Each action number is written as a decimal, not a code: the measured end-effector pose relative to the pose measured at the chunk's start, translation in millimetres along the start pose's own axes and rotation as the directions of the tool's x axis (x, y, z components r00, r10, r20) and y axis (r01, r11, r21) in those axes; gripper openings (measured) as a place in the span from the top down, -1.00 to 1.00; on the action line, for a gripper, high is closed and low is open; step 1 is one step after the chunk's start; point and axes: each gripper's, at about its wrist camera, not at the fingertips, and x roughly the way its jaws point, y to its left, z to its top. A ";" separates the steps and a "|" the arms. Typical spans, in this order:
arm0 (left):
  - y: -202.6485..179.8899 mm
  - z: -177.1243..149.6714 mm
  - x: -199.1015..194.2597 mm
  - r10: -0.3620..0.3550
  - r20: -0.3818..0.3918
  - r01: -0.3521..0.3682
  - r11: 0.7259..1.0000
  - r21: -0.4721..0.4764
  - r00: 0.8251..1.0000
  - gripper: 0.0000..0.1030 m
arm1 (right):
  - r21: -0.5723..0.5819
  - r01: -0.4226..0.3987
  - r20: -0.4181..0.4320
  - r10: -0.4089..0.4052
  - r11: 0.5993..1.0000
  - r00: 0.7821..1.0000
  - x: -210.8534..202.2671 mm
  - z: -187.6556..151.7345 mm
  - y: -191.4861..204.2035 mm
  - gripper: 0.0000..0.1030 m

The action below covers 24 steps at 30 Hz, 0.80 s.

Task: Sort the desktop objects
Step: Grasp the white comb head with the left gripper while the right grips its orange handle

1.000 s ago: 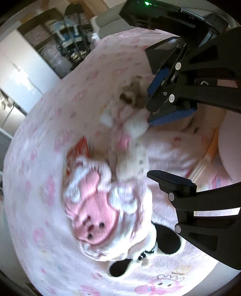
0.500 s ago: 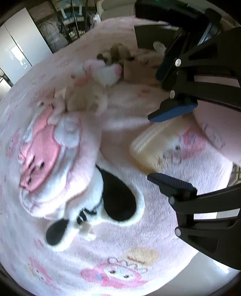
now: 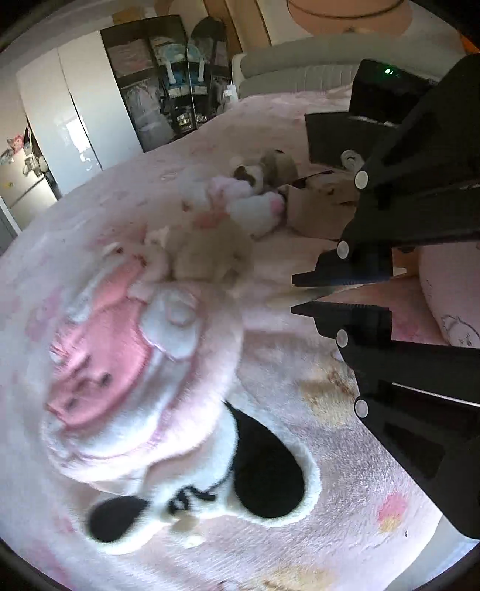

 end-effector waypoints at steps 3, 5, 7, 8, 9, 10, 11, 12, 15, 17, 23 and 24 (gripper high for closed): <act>-10.0 -0.9 -3.5 -0.010 0.020 0.010 1.000 0.018 1.000 0.90 | -0.003 0.000 0.002 0.000 1.000 1.000 1.2 1.0 0.7 0.09; -8.4 5.5 -3.1 -0.042 0.034 0.042 0.999 0.001 0.999 0.93 | 0.010 -0.018 -0.004 0.018 1.000 1.000 1.2 1.2 -4.3 0.06; -22.1 15.5 -1.9 -0.095 0.027 0.095 0.995 -0.015 0.995 0.93 | 0.020 -0.030 -0.004 0.030 0.999 1.000 1.9 1.7 -7.8 0.05; -30.0 16.5 -0.4 -0.110 0.023 0.110 0.994 -0.006 0.994 0.92 | 0.026 -0.033 0.015 0.032 0.999 0.999 0.0 1.4 -8.7 0.05; -40.2 16.8 2.6 -0.108 0.022 0.108 0.994 0.012 0.994 0.92 | 0.039 -0.034 0.063 0.032 0.999 0.998 -5.4 0.0 -9.4 0.05; -52.0 16.7 5.0 -0.089 0.026 0.088 0.995 0.038 0.996 0.92 | 0.042 -0.031 0.082 0.027 0.999 0.996 -7.8 -0.9 -8.7 0.05; -61.9 16.8 6.8 -0.077 0.024 0.075 0.995 0.064 0.997 0.92 | 0.032 -0.019 0.086 0.016 0.999 0.996 -8.1 -1.6 -6.6 0.05; -67.8 16.8 7.1 -0.073 0.024 0.071 0.994 0.079 0.997 0.92 | 0.013 0.003 0.077 -0.004 1.000 0.997 -6.5 -2.1 -4.1 0.06; -69.6 15.8 -2.7 -0.059 0.042 0.055 0.994 0.097 0.997 0.92 | 0.029 0.047 0.071 -0.049 0.998 0.996 -6.6 -2.7 -10.5 0.12; -62.0 14.0 -5.9 -0.073 0.035 0.069 0.994 0.087 0.997 0.92 | 0.058 0.038 0.068 -0.042 0.998 0.997 -9.5 -4.2 -19.0 0.16; -33.6 3.6 -18.7 -0.067 0.057 0.063 0.996 0.063 0.996 0.88 | -0.027 0.190 0.155 -0.184 0.981 0.971 -26.4 -12.1 5.6 0.23; -30.7 2.4 -21.7 -0.077 0.065 0.074 0.996 0.058 0.995 0.88 | -0.041 0.194 0.164 -0.185 0.980 0.969 -27.6 -11.5 8.9 0.22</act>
